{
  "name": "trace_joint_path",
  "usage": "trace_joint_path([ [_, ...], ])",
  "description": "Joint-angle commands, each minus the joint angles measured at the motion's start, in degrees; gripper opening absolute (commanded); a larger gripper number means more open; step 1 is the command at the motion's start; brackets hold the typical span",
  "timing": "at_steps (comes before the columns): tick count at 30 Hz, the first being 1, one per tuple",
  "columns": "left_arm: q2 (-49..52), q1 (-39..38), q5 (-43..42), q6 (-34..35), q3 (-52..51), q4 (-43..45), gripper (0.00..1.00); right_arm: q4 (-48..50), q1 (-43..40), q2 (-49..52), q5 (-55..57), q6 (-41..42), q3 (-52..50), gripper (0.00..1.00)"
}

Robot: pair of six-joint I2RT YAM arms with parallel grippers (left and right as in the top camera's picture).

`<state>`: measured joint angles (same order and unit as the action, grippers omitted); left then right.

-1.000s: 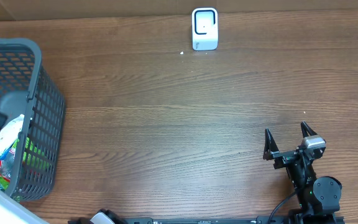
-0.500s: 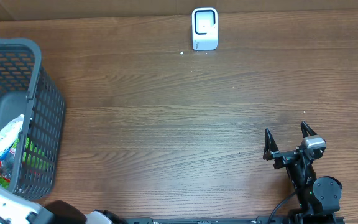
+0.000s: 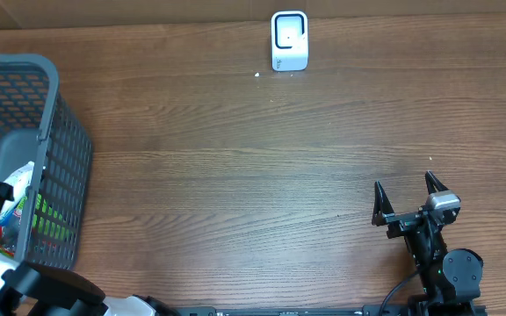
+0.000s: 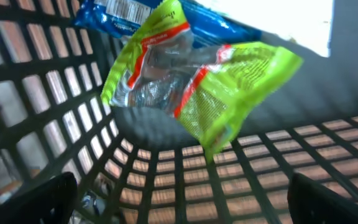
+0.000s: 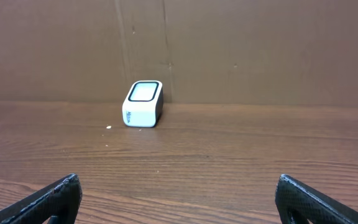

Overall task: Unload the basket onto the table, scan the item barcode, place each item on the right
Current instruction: 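Grasp the green-red snack bag in the basket with the left gripper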

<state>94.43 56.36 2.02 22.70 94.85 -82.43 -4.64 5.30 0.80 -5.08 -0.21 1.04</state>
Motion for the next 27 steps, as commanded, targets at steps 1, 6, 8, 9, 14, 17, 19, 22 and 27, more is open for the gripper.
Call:
trace_joint_path([
  [1,0.28,0.17,1.16,1.33,-8.13,6.40,1.00,0.26,0.26,-0.63,0.55,0.02,-0.59,1.00],
  [6,0.31,0.13,1.11,1.31,-18.27,16.50,1.00,0.26,0.26,-0.63,0.55,0.02,-0.59,1.00],
  [8,0.33,0.09,1.11,1.27,-21.24,19.74,1.00,0.26,0.26,-0.63,0.55,0.02,-0.59,1.00],
  [9,0.33,0.04,1.11,1.01,-22.80,21.42,1.00,0.26,0.26,-0.63,0.55,0.02,-0.59,1.00],
  [14,0.35,-1.18,1.97,0.87,-28.41,28.39,1.00,0.26,0.26,-0.63,0.55,0.02,-0.59,1.00],
  [17,0.35,-2.10,3.61,0.90,-30.75,31.91,1.00,0.26,0.26,-0.63,0.55,0.02,-0.59,1.00],
  [19,0.37,-2.73,4.02,0.90,-31.89,33.48,1.00,0.26,0.26,-0.63,0.55,0.02,-0.59,1.00],
  [22,0.39,-3.50,4.66,0.87,-33.79,35.76,1.00,0.26,0.26,-0.63,0.55,0.02,-0.59,1.00],
  [27,0.42,-3.72,6.47,0.90,-35.74,38.34,0.98,0.26,0.26,-0.63,0.55,0.02,-0.59,1.00],
])
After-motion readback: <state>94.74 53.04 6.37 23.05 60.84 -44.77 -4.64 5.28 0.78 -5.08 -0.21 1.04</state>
